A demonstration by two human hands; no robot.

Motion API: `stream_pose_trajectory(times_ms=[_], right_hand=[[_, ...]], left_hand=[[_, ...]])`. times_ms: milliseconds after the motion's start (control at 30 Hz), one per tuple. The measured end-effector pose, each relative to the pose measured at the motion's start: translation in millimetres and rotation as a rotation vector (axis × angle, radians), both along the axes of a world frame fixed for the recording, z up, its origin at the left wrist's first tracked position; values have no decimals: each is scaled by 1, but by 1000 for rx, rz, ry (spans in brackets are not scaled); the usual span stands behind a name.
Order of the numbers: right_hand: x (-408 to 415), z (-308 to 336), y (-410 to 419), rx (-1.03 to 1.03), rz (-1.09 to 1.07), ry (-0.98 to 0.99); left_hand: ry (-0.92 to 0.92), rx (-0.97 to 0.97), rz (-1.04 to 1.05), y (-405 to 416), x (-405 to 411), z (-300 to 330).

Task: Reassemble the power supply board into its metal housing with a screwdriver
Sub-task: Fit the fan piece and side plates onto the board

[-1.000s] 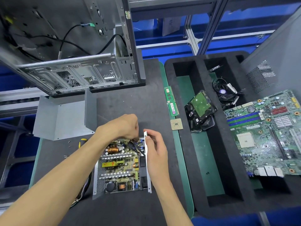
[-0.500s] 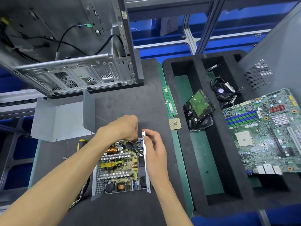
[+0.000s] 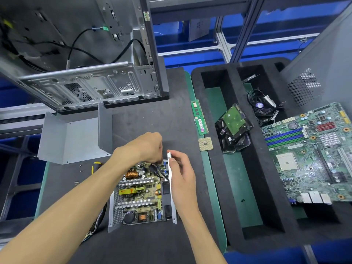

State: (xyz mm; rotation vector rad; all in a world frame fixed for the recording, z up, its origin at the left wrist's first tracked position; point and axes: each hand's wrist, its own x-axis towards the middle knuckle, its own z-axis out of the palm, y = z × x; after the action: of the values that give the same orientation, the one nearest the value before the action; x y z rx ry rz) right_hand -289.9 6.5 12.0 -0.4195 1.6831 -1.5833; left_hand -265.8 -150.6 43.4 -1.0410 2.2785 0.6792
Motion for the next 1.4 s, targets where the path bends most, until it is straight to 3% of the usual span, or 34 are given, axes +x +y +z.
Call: stream_pose_trajectory(times_ms=[1400], right_hand=[[-1, -1, 1, 3, 4, -7]], left_hand=[[32, 49, -39, -3, 7, 1]])
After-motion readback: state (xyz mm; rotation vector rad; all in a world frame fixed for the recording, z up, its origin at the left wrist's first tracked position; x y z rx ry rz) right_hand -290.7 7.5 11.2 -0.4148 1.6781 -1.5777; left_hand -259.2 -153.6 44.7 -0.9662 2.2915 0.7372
